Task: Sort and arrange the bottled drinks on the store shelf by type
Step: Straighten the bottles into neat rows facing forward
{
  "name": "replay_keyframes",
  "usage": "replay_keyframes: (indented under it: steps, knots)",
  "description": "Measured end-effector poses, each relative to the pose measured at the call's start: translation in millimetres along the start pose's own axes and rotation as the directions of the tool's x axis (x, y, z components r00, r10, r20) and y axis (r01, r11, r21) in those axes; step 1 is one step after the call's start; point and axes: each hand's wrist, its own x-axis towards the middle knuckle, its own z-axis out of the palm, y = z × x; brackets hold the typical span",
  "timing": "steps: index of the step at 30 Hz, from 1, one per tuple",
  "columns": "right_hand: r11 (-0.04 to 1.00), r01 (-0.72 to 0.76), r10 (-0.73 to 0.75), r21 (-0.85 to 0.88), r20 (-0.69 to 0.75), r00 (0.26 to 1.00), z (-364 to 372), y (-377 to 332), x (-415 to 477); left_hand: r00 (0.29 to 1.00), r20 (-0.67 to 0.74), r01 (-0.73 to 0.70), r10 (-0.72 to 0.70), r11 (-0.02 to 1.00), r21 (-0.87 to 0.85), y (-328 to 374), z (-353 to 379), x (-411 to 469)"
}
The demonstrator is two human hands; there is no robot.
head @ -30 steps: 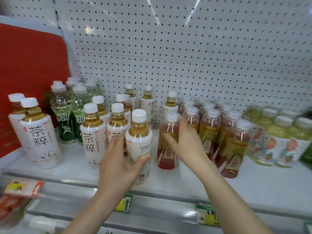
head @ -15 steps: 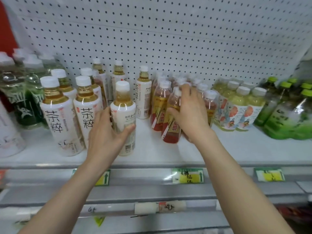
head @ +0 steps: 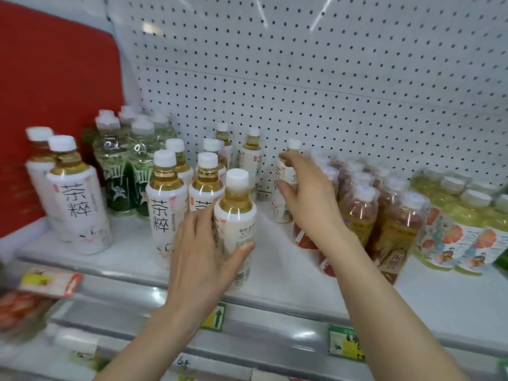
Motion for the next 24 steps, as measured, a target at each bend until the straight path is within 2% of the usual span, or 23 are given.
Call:
replay_keyframes:
  steps: [3,7,11,14,16,18,24]
  knots:
    - [0.996,-0.035,0.021,0.081,0.168,0.986,45,-9,41,1.000,-0.003,0.010,-0.010,0.999,0.038,-2,-2,0]
    - [0.979,-0.052,-0.008,0.198,0.293,0.956,85,-19,98,0.999,0.033,0.032,-0.032,0.999,0.014,-4,-5,0]
    - [0.944,-0.115,-0.049,0.310,0.475,0.879,107,-26,129,0.998,0.048,0.036,-0.037,0.999,0.029,-3,-5,1]
    - [0.939,-0.114,-0.036,0.324,0.423,0.905,111,-21,132,0.998,0.060,0.016,-0.019,0.999,0.042,-3,-3,1]
    - [0.951,-0.093,-0.024,0.294,0.372,0.928,99,-20,126,0.998,0.065,0.010,-0.013,0.999,0.040,-3,-1,2]
    - [0.965,-0.072,-0.031,0.252,0.380,0.924,80,-19,115,0.998,0.062,0.004,-0.006,0.999,0.032,-3,1,2]
    - [0.997,-0.044,0.064,-0.059,0.412,0.909,17,-6,72,0.998,0.066,-0.016,0.012,0.998,0.063,-5,1,1]
